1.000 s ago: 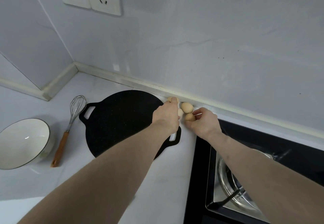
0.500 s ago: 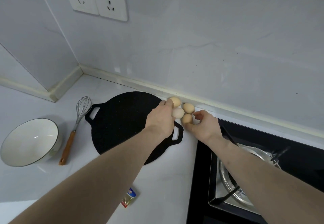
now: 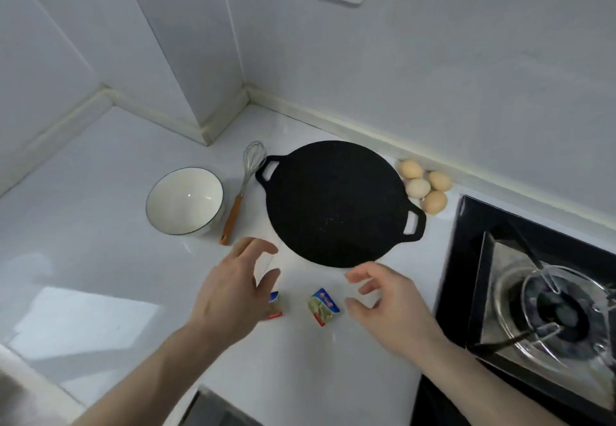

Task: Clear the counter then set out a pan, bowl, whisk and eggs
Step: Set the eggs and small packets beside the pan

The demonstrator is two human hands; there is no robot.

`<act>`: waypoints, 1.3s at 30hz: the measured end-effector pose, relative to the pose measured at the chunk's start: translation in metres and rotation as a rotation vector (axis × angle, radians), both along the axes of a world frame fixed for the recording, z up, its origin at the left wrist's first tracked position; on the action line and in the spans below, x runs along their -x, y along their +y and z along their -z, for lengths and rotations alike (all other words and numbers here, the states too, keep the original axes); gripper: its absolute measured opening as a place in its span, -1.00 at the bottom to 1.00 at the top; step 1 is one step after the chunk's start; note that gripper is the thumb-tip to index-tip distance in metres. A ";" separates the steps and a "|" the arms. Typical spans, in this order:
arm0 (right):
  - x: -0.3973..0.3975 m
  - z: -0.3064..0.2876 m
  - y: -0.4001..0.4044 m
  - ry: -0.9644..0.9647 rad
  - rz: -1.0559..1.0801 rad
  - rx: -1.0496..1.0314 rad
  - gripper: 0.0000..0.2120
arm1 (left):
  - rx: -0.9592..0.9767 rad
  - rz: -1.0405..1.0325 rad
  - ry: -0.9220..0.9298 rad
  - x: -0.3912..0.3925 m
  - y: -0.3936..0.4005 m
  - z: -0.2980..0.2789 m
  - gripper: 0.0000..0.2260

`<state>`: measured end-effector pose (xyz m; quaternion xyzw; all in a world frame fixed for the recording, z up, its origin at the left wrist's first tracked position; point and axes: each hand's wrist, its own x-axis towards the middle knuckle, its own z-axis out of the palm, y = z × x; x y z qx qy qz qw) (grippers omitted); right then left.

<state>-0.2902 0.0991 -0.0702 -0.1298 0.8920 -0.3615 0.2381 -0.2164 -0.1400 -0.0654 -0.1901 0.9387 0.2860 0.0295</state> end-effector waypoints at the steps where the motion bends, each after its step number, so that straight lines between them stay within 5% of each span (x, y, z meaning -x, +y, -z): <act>1: -0.011 0.006 -0.009 -0.014 -0.034 -0.018 -0.74 | -0.001 -0.009 -0.032 -0.013 -0.006 0.003 -0.77; 9: -0.053 0.043 -0.046 0.108 -0.080 -0.145 -0.55 | 0.063 0.119 -0.230 -0.058 -0.016 0.028 -0.45; 16: -0.047 0.048 -0.043 0.145 -0.037 -0.143 -0.79 | 0.086 0.159 -0.230 -0.044 -0.008 0.033 -0.62; 26: 0.058 0.004 0.066 0.224 0.300 -0.137 -0.80 | -0.009 0.312 -0.004 0.085 0.098 0.010 -0.65; 39: 0.143 0.016 0.122 0.211 0.209 -0.421 -0.73 | 0.044 0.404 0.016 0.192 0.197 0.040 -0.64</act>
